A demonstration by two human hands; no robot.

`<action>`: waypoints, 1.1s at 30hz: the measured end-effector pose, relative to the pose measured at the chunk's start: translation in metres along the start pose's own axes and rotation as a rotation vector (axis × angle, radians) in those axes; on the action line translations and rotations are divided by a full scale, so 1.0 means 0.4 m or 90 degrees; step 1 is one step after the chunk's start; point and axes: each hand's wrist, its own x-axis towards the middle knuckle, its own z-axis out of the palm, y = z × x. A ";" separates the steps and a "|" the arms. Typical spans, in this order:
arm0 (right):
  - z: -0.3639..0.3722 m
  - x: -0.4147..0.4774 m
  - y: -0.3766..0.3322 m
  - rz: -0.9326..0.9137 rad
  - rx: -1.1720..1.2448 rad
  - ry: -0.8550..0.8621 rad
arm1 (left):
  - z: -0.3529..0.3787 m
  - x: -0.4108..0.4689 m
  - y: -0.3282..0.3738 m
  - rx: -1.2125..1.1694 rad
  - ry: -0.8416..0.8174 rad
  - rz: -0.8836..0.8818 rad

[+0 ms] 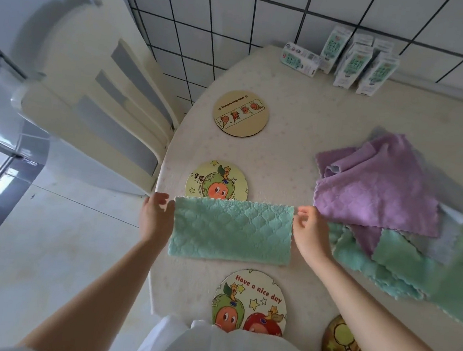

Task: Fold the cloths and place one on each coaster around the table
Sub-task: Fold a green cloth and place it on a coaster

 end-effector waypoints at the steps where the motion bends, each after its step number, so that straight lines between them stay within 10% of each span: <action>1: -0.003 -0.031 -0.001 -0.076 -0.045 0.008 | 0.001 -0.031 0.002 0.025 0.020 0.053; 10: 0.105 -0.259 0.027 -0.463 -0.339 -0.181 | 0.105 -0.285 -0.101 0.351 -0.259 0.567; 33: 0.035 -0.214 0.024 -0.396 -0.509 -0.226 | 0.011 -0.277 -0.260 0.424 -0.162 0.346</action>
